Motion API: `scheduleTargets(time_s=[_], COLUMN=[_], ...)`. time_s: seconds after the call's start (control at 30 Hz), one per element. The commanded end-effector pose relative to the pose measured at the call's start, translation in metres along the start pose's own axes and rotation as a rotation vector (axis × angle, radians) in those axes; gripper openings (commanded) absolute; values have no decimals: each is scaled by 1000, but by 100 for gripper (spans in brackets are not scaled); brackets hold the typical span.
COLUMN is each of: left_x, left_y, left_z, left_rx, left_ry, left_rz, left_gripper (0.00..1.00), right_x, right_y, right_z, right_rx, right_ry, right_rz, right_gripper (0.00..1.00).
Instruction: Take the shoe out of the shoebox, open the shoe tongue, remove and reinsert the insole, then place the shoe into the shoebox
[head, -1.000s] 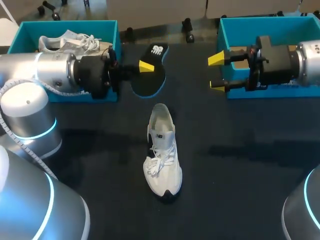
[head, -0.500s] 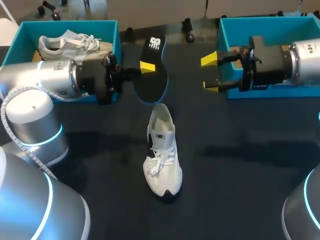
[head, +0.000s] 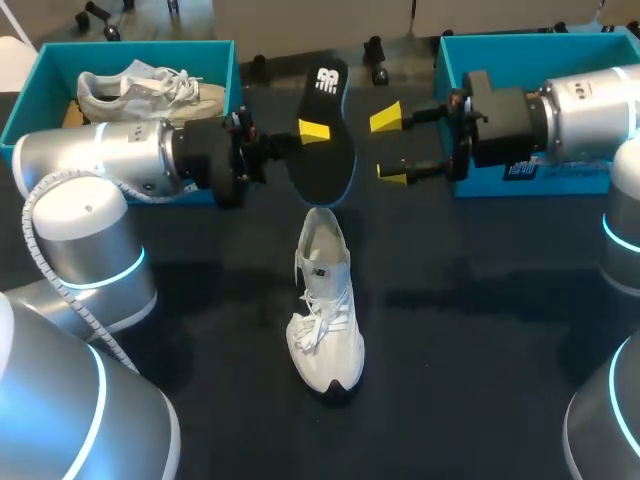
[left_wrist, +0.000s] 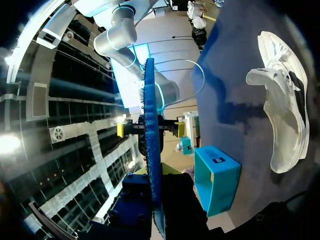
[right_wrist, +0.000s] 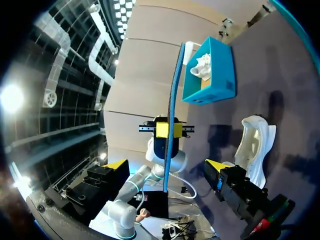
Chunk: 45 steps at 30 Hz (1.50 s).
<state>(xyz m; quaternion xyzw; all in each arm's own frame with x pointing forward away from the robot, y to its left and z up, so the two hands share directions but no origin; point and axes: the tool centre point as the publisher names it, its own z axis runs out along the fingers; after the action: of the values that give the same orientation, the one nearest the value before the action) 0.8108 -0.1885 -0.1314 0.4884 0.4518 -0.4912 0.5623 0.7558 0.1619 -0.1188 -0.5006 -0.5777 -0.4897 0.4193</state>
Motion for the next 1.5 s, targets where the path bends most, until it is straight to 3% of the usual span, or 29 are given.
scheduleTargets(time_s=[0.03,0.3,0.67,0.9,1.1,1.33,1.37,1.43,1.5], left_x=[7,8,6,4,3,1,2,3,2], left_y=[4,5,6,5,1,-3,-3,-2,-1], left_z=[16,29,43,48,47,45,44,43,42], left_rx=[-3,-10,-16,-19,-11,9,13,9,10], left_ry=[-11,-18,-30,-42,-49,-47,-38,-30,-28], left_rz=[2,-1,5,0,-7,-13,-11,-8,-7], left_gripper=[0,0,0,0,0,0,15,100,100], right_x=[-4,-7,-9,-10,-12,-12,-12,-12,-12], right_y=[7,8,8,8,8,10,10,11,11], right_z=[12,21,23,23,23,23,23,23,23], right_rx=[11,25,27,23,24,14,15,15,16], right_ry=[3,12,26,30,35,42,41,37,33], right_rz=[4,12,12,12,11,0,-1,-2,-2], right_gripper=[91,55,42,28,0,0,0,0,0])
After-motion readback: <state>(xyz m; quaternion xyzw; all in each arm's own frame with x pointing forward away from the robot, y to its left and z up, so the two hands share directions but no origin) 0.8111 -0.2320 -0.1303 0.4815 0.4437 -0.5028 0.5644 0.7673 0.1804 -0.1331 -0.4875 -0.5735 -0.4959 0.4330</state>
